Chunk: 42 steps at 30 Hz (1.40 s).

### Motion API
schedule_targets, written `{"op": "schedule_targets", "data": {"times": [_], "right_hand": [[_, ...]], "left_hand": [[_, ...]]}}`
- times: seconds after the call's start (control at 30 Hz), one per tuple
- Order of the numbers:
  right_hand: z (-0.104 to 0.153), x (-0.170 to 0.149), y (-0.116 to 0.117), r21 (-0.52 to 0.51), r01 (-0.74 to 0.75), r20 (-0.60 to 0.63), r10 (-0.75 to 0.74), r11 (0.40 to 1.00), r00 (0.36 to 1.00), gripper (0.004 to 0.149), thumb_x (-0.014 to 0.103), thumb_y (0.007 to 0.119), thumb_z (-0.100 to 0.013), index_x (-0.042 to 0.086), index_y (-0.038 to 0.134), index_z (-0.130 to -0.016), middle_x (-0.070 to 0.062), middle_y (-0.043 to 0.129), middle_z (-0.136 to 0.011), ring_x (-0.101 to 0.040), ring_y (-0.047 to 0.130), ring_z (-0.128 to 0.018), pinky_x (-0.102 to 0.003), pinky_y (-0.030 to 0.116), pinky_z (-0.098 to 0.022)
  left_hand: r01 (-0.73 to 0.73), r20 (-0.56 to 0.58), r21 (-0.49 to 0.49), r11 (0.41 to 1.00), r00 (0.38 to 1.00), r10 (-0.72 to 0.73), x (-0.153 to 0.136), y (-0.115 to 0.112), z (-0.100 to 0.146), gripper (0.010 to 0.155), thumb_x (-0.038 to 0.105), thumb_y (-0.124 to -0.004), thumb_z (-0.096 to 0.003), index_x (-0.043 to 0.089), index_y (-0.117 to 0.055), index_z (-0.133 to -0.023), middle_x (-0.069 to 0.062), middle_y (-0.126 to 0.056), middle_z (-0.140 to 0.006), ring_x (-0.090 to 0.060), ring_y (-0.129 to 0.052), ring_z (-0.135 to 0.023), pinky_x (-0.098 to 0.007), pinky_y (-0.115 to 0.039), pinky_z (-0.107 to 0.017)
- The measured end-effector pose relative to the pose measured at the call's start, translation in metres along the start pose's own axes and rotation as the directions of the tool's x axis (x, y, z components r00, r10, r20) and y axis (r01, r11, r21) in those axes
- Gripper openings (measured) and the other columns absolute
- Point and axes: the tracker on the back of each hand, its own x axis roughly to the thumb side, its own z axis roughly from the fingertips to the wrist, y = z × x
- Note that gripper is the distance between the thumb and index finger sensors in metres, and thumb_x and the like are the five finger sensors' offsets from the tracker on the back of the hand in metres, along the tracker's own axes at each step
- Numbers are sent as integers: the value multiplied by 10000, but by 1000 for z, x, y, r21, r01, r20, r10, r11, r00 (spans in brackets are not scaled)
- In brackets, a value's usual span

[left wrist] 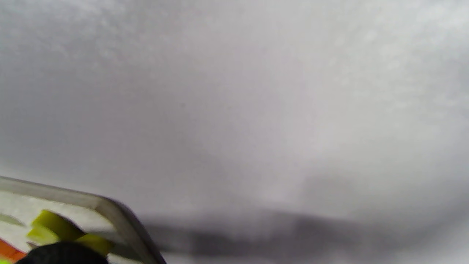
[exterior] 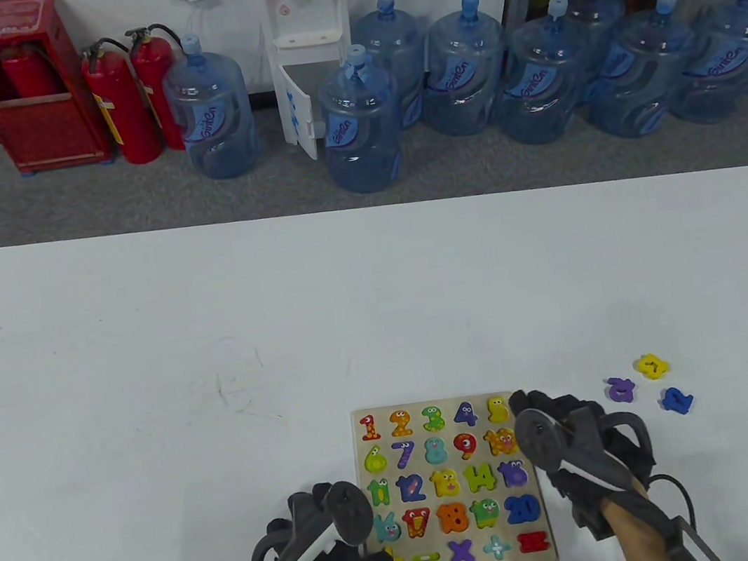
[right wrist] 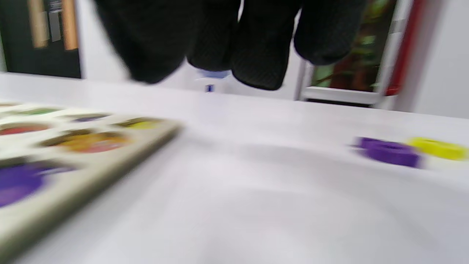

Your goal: Hold math block puzzle and insert math blocks into matching slots

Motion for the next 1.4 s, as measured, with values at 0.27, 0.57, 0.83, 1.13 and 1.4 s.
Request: {"op": "schedule_targets", "data": {"times": [0.27, 0.57, 0.83, 1.13, 1.4], "right_hand": [[12, -120, 13, 47, 52, -344, -32, 998, 938, 705, 184, 774, -333, 302, 505, -974, 14, 553, -1034, -328, 695, -934, -473, 673, -652], [-1, -148, 46, 343, 82, -409, 70, 936, 910, 749, 160, 709, -372, 360, 313, -976, 24, 237, -1079, -419, 449, -1015, -491, 572, -707], [0, -140, 42, 302, 5, -383, 117, 953, 916, 598, 231, 779, -343, 455, 615, -873, 29, 516, -1027, -260, 647, -935, -451, 615, -684], [18, -130, 38, 214, -17, -347, 92, 977, 933, 608, 366, 841, -230, 328, 737, -828, -12, 802, -779, -209, 877, -646, -430, 732, -582], [27, -118, 32, 195, -115, -299, 171, 974, 939, 727, 494, 795, -169, 318, 711, -869, -17, 747, -851, -219, 837, -713, -446, 706, -615]], "left_hand": [[4, -3, -2, 1000, 1000, -4, 0, 0, 0, 919, 606, -658, -345, 271, -158, -1040, -35, -3, -1051, -447, -16, -1009, -728, -207, -705], [1, -4, -2, 1000, 1000, -1, 1, 0, 0, 920, 608, -657, -346, 270, -157, -1039, -36, -1, -1049, -447, -14, -1006, -728, -205, -704], [-1, -4, 0, 1000, 1000, 1, 0, 0, 0, 920, 608, -657, -344, 272, -156, -1039, -33, 1, -1049, -444, -11, -1007, -727, -202, -704], [4, -2, -1, 1000, 1000, -4, 1, -1, 1, 919, 606, -657, -345, 268, -159, -1040, -38, -3, -1050, -447, -17, -1008, -728, -207, -704], [9, 0, -3, 1000, 1000, -9, 1, -2, 2, 920, 605, -659, -345, 266, -160, -1040, -41, -6, -1050, -448, -21, -1008, -727, -213, -706]]}}
